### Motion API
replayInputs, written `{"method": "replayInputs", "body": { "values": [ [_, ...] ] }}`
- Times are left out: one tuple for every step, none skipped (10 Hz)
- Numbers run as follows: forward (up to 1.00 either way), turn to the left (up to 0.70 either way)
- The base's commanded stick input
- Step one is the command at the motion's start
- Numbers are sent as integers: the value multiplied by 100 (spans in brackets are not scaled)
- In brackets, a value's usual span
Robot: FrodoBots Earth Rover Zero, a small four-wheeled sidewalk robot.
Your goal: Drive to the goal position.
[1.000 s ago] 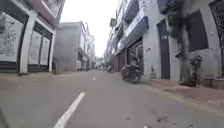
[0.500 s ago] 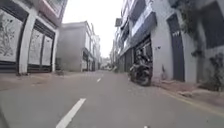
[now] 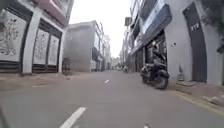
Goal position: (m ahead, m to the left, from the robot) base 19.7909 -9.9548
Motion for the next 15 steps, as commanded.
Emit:
{"method": "replayInputs", "body": {
  "values": [
    [100, 5],
    [100, 5],
    [100, 5],
    [100, 5],
    [100, 5],
    [100, 5],
    [100, 0],
    [100, -7],
    [100, -14],
    [100, -21],
    [100, -28],
    [100, -35],
    [100, -27],
    [100, -19],
    [100, -11]
  ]
}}
